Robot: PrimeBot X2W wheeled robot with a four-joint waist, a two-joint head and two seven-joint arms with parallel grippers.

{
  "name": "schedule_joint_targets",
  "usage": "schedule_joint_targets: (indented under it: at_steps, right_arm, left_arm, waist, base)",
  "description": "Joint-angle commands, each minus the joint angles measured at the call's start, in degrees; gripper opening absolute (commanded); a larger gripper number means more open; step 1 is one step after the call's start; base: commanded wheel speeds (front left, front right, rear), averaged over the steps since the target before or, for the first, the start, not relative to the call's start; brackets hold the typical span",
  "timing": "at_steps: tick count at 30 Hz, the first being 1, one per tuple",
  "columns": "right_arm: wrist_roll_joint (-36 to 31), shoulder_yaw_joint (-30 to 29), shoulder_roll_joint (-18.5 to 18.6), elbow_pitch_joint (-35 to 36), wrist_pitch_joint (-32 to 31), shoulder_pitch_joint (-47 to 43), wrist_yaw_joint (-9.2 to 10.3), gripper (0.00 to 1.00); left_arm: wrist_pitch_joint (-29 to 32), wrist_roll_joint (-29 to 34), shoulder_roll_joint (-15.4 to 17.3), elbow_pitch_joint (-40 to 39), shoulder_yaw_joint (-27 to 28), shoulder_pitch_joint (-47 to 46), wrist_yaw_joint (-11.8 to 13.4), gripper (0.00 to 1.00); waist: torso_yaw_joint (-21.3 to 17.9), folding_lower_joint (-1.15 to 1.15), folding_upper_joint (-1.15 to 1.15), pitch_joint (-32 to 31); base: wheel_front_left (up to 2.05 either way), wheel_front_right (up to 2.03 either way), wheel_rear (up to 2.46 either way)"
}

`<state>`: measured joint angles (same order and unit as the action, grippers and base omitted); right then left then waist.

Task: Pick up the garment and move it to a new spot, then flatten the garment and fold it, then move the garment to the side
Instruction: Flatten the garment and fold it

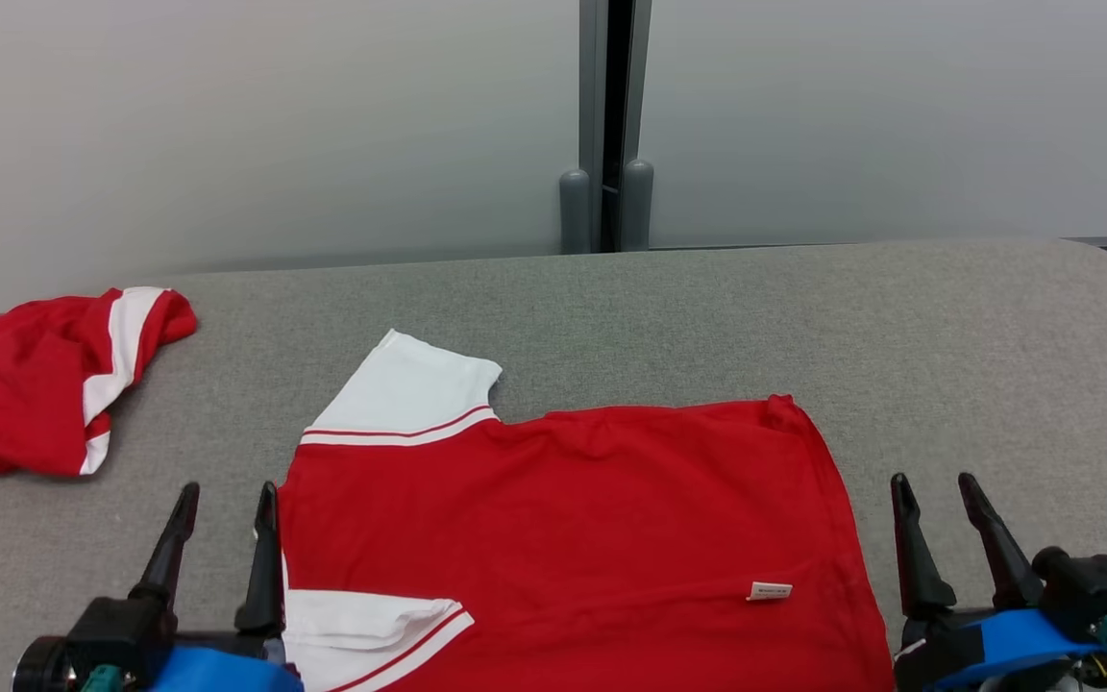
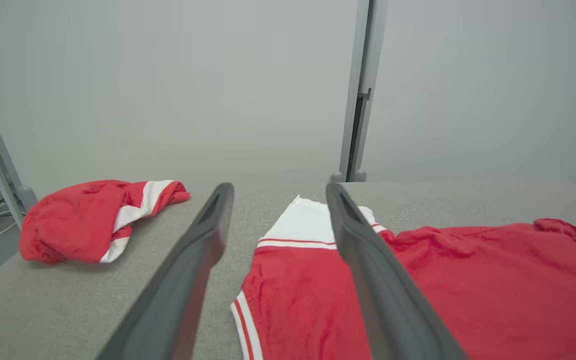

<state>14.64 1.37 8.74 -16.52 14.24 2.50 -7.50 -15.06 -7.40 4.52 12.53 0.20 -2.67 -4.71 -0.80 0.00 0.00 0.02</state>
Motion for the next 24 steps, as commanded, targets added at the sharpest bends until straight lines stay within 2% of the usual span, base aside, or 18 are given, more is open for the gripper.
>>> schedule_joint_targets:
  at_steps: [1, 13, 24]
  right_arm:
    - [-0.3, 0.1, -0.7, 0.3, 0.4, 0.8, 0.02, 1.0]
    - [-2.8, -1.7, -4.4, 4.9, 1.0, 6.1, 0.02, 1.0]
    - [-4.2, -1.4, -5.4, 2.9, 1.0, 6.6, 0.02, 1.0]
  left_arm:
    - [-0.2, 0.4, -0.1, -0.4, 0.3, -1.3, -0.1, 1.0]
    - [-0.2, 1.6, -0.7, -0.6, 2.9, -7.5, -0.3, 1.0]
    - [-0.2, 2.6, -0.8, 3.5, 4.7, -8.6, -0.7, 1.0]
  waist:
    - [-0.2, 0.0, 0.0, 0.3]
    - [-1.8, 0.0, 0.0, 3.4]
    - [-1.8, 0.0, 0.0, 4.2]
  base:
    - [0.0, 0.0, 0.0]
    - [0.0, 0.0, 0.0]
    - [0.0, 0.0, 0.0]
